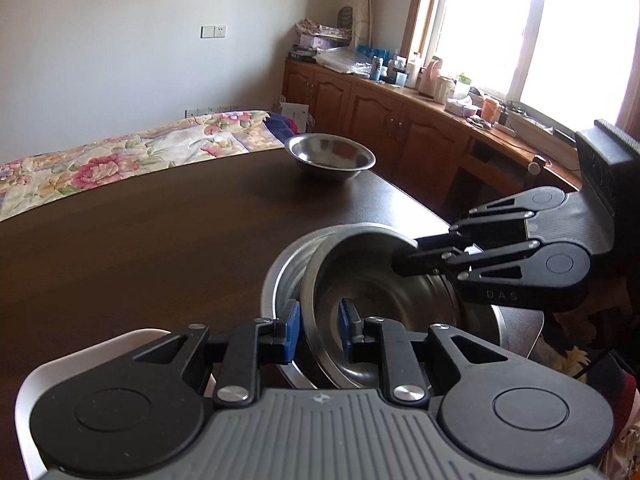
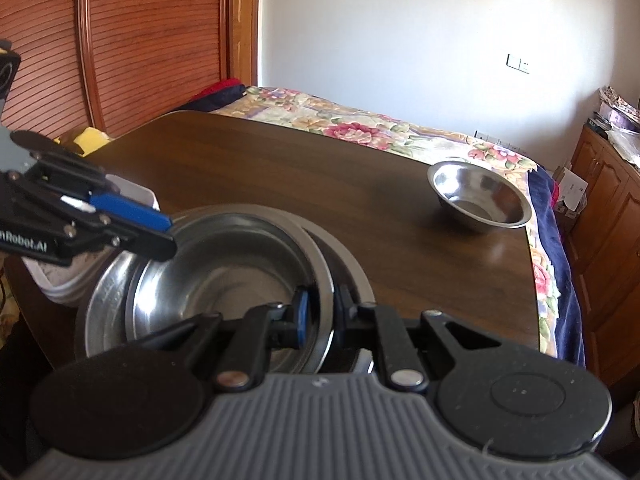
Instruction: Organize plates and bowls
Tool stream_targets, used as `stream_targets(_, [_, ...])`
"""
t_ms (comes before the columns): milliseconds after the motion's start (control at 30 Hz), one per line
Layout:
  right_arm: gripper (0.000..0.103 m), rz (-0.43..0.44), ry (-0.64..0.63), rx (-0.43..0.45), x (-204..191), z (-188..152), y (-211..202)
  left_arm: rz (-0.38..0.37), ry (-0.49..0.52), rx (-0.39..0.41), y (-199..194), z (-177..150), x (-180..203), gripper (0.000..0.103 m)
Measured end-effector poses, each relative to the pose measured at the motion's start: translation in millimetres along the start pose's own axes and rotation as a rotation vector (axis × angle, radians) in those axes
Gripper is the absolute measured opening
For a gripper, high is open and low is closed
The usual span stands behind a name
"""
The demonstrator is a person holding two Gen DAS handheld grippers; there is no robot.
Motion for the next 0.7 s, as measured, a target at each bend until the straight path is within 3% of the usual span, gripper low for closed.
stream_targets(367, [0.015,-0.004,0.011,0.022,0.4,0.4,-1.6,0.010,-0.036,0.069,-11.9,2.4,-1.9,0.025])
stream_targets(700, [0.015,-0.024,0.080,0.144,14.0,13.7,-25.0,0.025,-0.021,0.112,-18.8,12.7,-0.9,0.026])
Point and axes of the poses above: each gripper's, at about its wrist camera, not at the fingertips, and y roughly the way its jaws point, x to its right, z to its top, the point moved 10 cm from there along y, roughly the way its jaws point, and after that the axes turned 2 degrees about x, right-handed, at the moved point
